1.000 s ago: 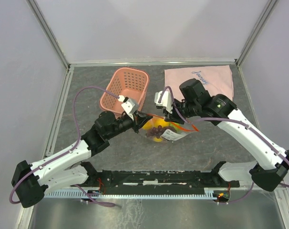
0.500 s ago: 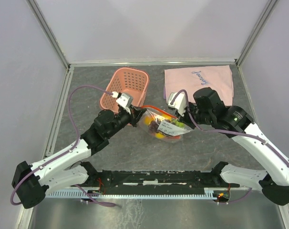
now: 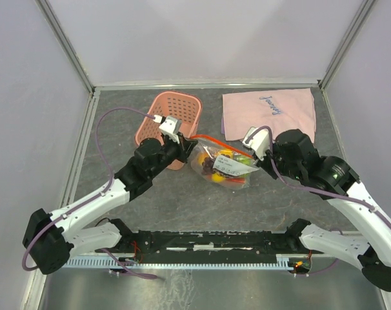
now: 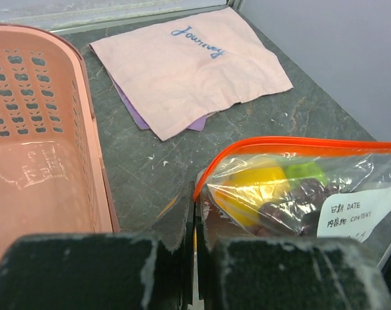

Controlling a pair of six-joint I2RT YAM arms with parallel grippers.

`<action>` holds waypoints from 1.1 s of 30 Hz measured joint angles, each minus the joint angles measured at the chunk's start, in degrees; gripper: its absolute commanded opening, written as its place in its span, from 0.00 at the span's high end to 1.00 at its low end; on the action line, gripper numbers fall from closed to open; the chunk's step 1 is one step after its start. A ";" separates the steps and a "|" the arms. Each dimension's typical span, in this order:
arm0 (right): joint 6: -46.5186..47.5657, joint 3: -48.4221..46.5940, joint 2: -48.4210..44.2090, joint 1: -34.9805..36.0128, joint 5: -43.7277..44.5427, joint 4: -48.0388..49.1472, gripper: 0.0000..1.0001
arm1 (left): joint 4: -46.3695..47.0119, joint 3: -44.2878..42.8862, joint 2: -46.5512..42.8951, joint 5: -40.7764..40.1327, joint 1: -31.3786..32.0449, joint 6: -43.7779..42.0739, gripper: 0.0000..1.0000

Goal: Place the food in the zip-top bag and seal the zipper
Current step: Zip the zipper food storage bag at the center of the board, then place the zipper food storage bag at the center of the board.

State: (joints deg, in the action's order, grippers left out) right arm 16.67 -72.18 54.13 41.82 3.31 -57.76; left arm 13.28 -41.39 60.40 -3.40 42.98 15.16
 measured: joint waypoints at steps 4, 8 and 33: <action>-1.16 1.97 -2.58 -0.20 3.89 -0.46 0.98 | -0.61 -1.51 2.51 0.07 -0.55 0.90 0.97; -2.25 3.43 -4.20 -0.37 7.26 -0.37 0.98 | -0.98 -2.93 5.09 1.09 -0.81 1.77 0.97; -16.55 15.82 0.31 -2.99 25.07 14.38 0.68 | -7.63 -19.19 21.75 1.99 -2.16 5.22 0.47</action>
State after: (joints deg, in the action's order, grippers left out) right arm 0.12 -56.36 54.43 38.83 28.38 -43.38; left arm 5.65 -60.58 82.15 -1.41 40.82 20.38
